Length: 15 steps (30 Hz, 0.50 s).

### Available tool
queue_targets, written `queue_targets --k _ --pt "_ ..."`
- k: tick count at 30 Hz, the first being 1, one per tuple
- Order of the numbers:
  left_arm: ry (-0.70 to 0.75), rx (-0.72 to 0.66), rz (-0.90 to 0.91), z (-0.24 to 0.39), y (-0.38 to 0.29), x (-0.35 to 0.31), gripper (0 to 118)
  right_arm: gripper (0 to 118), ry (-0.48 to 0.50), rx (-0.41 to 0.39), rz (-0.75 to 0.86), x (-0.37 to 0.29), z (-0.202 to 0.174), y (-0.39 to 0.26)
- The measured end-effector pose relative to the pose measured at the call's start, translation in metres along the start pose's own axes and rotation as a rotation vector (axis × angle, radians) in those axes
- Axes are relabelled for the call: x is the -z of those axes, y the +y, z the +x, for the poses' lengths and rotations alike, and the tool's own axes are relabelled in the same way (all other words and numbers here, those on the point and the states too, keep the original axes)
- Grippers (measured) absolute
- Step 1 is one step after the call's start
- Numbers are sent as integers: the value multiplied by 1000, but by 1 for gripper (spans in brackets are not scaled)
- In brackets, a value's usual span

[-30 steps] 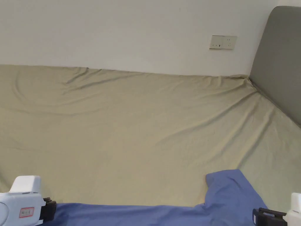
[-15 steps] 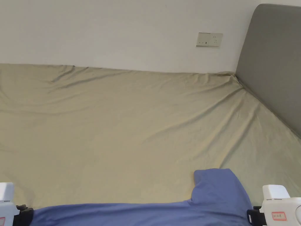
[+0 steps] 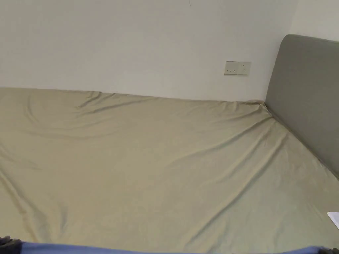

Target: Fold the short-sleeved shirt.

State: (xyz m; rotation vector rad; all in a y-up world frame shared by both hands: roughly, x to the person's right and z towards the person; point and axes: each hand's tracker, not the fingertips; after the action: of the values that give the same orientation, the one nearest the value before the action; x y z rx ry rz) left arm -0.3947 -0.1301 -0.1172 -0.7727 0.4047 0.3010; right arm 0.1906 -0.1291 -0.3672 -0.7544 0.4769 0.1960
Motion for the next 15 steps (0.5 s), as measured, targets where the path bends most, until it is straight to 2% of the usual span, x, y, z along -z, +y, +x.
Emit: queue_targets --k 5,8,12,14,15 --pt "3 7 -100 -6 -76 -14 5 4 -4 9 -89 -29 -4 -74" --pt "28 23 -168 -5 -116 -10 5 4 10 56 -162 -31 -10 -111" --pt "55 69 -209 2 -147 -3 7 4 -18 42 -201 -23 -13 -143" --pt "78 104 -203 6 -151 -4 25 8 -45 19 -201 -20 -22 -154" --pt "106 132 -200 8 -151 -5 44 27 -80 1 -191 -20 -27 -156"
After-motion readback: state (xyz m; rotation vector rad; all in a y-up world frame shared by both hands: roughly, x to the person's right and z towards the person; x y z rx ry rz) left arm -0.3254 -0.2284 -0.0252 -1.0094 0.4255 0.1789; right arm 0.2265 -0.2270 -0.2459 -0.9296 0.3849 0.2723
